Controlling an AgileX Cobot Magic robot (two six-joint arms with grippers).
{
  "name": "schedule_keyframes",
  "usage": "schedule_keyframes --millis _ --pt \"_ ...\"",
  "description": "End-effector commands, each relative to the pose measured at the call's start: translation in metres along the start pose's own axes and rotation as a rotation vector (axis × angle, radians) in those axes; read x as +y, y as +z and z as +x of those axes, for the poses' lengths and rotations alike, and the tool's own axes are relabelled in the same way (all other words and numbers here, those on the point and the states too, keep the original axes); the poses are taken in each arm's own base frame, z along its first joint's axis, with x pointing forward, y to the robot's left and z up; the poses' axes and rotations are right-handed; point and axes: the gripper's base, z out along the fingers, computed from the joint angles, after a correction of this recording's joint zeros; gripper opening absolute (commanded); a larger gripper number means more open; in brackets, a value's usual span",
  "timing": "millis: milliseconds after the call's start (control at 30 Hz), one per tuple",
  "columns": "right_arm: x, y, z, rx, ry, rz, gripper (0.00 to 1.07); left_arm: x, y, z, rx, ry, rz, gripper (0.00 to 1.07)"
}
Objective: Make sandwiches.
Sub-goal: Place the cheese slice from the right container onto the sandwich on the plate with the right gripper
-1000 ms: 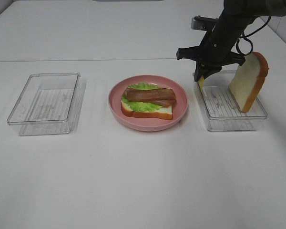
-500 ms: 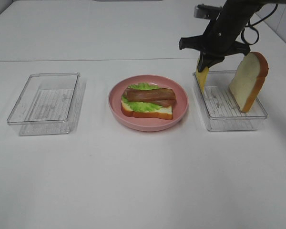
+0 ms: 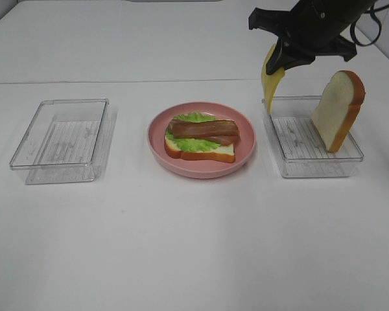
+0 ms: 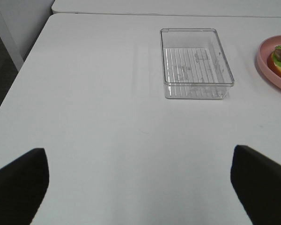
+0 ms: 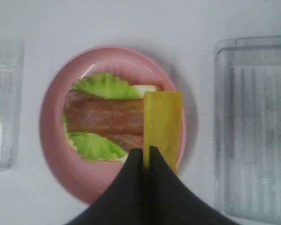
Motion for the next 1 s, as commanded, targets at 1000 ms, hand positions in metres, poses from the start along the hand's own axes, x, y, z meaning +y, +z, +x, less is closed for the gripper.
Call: schedule_keyframes --millis 1000 --pt "0.049 0.133 0.014 0.054 0.147 -0.504 0.0 -0.001 -0.002 0.0 -0.031 -0.011 0.004 1.0"
